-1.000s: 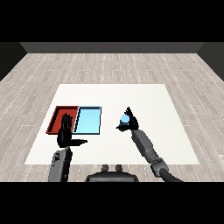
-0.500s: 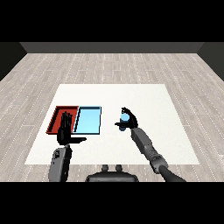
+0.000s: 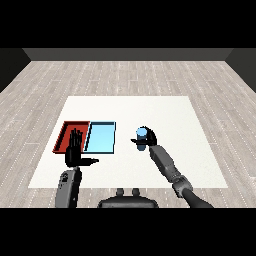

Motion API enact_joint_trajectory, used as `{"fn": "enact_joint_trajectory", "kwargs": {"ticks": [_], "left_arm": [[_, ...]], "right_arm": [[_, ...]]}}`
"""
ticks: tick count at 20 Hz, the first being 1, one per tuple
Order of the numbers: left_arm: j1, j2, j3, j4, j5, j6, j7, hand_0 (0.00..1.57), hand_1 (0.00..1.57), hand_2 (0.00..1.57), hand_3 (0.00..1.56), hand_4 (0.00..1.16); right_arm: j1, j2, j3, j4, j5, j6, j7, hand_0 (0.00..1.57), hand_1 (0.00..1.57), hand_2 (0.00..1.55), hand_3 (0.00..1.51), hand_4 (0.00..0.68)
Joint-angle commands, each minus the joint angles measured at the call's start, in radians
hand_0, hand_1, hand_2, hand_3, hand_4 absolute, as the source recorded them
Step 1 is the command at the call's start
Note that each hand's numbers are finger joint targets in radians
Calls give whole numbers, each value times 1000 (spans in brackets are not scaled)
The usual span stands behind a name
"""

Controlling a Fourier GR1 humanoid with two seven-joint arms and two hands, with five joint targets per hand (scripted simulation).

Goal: Pick the blue can and put it in the blue box

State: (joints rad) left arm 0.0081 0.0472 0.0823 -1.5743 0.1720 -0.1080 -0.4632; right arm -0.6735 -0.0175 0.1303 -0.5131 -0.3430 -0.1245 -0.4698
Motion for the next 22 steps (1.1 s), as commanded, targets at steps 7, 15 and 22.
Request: {"fn": "enact_joint_trajectory", "kwargs": {"ticks": [7, 15, 22], "left_arm": [[-4, -37, -92, -15, -111, 67, 46, 0, 0, 0, 0, 0], [-93, -36, -131, 96, -69, 59, 103, 0, 0, 0, 0, 0], [-127, -47, -206, 143, -65, 90, 120, 0, 0, 0, 0, 0]], "right_arm": [[36, -22, 11, -153, 44, -21, -16, 1489, 1489, 1453, 1408, 653], [41, -42, 36, -335, 89, 19, 18, 1458, 1458, 1434, 1411, 660], [142, 6, 58, -569, 152, -44, 122, 1432, 1432, 1451, 1424, 661]]}}
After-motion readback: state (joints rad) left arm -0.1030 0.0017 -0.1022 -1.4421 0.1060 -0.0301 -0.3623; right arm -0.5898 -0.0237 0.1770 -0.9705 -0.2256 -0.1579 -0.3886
